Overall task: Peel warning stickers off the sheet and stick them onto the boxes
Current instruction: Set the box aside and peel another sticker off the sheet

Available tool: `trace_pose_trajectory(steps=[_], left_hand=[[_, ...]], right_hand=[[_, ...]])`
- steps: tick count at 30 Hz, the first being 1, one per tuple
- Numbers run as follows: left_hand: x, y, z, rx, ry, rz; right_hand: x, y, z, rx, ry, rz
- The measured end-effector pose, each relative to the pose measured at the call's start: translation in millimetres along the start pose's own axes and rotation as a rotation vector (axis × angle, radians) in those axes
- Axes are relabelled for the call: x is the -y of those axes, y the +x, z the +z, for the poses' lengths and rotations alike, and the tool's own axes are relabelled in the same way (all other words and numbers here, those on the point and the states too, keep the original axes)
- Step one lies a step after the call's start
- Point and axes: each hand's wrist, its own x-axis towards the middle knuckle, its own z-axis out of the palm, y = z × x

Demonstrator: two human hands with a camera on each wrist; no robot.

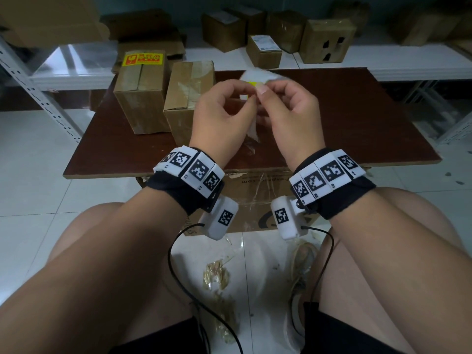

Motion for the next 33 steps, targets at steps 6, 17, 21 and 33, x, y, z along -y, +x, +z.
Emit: trace_pose_trajectory(steps=[6, 17, 21, 33], left_hand=[[6, 0, -1, 0.007, 0.196, 0.268], [7, 3, -4, 0.03, 0.248, 0.277], [6, 3, -5, 0.036, 0.263, 0.246], [6, 5, -11, 0.009, 0.268, 0.175]], right_hand=[[0, 4, 2, -0.077, 0.144, 0.119], [7, 3, 0, -0.076, 0.202, 0.213], [8, 2, -1, -0.071, 0.182, 0.213], [-5, 3, 0, 0.017, 0.071, 0.088]])
